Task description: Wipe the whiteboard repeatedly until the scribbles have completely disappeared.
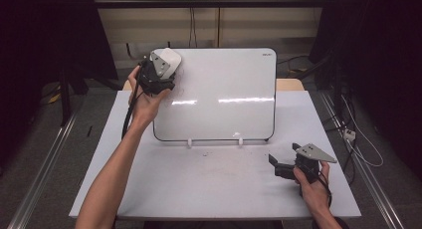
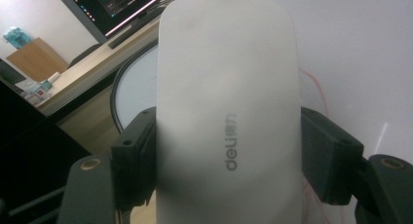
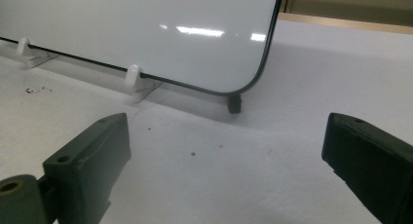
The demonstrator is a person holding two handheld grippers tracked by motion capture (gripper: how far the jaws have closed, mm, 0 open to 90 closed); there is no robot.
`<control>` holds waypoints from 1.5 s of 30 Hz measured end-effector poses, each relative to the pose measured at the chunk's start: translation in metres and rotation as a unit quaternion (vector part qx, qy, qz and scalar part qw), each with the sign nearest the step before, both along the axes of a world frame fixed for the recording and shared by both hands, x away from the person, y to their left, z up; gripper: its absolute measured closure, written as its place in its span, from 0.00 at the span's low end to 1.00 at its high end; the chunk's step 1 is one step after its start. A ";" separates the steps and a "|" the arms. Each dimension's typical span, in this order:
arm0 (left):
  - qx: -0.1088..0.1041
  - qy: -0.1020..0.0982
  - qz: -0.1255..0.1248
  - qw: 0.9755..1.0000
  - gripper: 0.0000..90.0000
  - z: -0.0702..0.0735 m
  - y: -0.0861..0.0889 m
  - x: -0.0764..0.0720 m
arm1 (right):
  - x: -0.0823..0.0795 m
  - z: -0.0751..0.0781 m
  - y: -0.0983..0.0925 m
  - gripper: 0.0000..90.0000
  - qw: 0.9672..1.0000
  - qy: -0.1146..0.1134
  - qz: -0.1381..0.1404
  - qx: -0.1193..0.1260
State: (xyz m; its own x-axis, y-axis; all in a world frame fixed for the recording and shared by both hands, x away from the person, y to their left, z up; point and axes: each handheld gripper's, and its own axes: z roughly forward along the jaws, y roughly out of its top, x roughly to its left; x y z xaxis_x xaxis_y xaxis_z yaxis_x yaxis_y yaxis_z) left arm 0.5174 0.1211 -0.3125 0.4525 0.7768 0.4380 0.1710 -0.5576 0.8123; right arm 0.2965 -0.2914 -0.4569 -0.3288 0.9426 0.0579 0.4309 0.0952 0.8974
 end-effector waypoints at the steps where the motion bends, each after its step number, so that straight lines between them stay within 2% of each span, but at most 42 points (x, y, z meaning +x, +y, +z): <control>1: 0.000 0.000 0.000 1.000 0.35 0.000 0.000 0.000 | 0.000 0.000 0.000 0.04 1.000 0.000 0.001 -0.001; 2: -0.013 0.006 -0.001 1.000 0.35 0.000 0.003 0.001 | 0.000 0.000 0.000 0.04 1.000 0.000 0.001 0.000; 3: -0.017 0.007 -0.004 1.000 0.35 0.000 0.004 0.002 | 0.000 0.000 0.000 0.04 1.000 0.000 0.001 0.000; 8: -0.020 0.006 -0.008 1.000 0.34 -0.001 0.005 0.003 | 0.000 0.000 0.000 0.04 1.000 0.001 0.000 0.000; 9: -0.034 0.003 -0.010 0.999 0.34 -0.002 0.006 0.004 | 0.000 0.000 0.000 0.04 1.000 0.002 -0.001 0.000; 11: -0.027 0.007 -0.012 1.000 0.34 -0.001 0.007 0.004 | 0.001 -0.001 0.000 0.05 1.000 0.003 -0.002 -0.001; 19: -0.030 0.001 -0.011 0.999 0.35 -0.003 0.006 0.004 | -0.002 0.000 -0.002 0.04 1.000 0.002 -0.003 -0.002; 21: -0.025 0.004 -0.008 1.000 0.34 -0.003 0.006 0.004 | -0.002 0.000 -0.002 0.04 1.000 0.002 -0.005 -0.002; 27: -0.028 0.008 -0.005 1.000 0.35 -0.004 0.004 0.003 | -0.001 -0.001 0.000 0.04 1.000 0.003 0.000 -0.003; 28: -0.037 0.006 0.001 0.999 0.34 -0.006 0.002 0.002 | 0.000 -0.001 0.000 0.04 1.000 0.003 0.000 -0.003; 33: -0.039 0.006 0.000 0.999 0.34 -0.010 -0.001 0.000 | 0.000 -0.001 0.001 0.04 1.000 0.002 0.000 -0.003; 34: -0.031 0.010 -0.002 0.999 0.34 -0.011 -0.003 -0.002 | 0.000 0.000 0.001 0.04 1.000 0.001 0.002 -0.003; 38: -0.029 0.008 0.000 1.000 0.35 -0.013 -0.005 -0.004 | 0.000 -0.001 0.002 0.04 1.000 0.003 0.002 -0.003; 41: -0.017 0.008 -0.007 1.000 0.35 -0.016 -0.009 -0.007 | 0.000 -0.001 0.002 0.04 1.000 0.003 0.002 -0.004; 42: -0.022 0.007 -0.008 1.000 0.35 -0.017 -0.011 -0.008 | 0.000 -0.001 0.002 0.04 1.000 0.003 0.002 -0.004; 43: -0.013 0.011 -0.012 1.000 0.34 -0.019 -0.014 -0.010 | 0.001 -0.001 0.002 0.04 1.000 0.003 0.002 -0.003; 45: -0.012 0.011 -0.015 1.000 0.35 -0.020 -0.015 -0.011 | 0.001 -0.001 0.003 0.04 1.000 0.003 0.002 -0.002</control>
State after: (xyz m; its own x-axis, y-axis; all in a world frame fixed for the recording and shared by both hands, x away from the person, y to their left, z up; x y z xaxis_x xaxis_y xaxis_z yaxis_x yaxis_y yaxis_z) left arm 0.5063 0.1056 -0.3321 0.4854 0.7722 0.4100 0.1716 -0.5440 0.8213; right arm 0.2972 -0.2887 -0.4574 -0.3326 0.9415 0.0549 0.4350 0.1015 0.8947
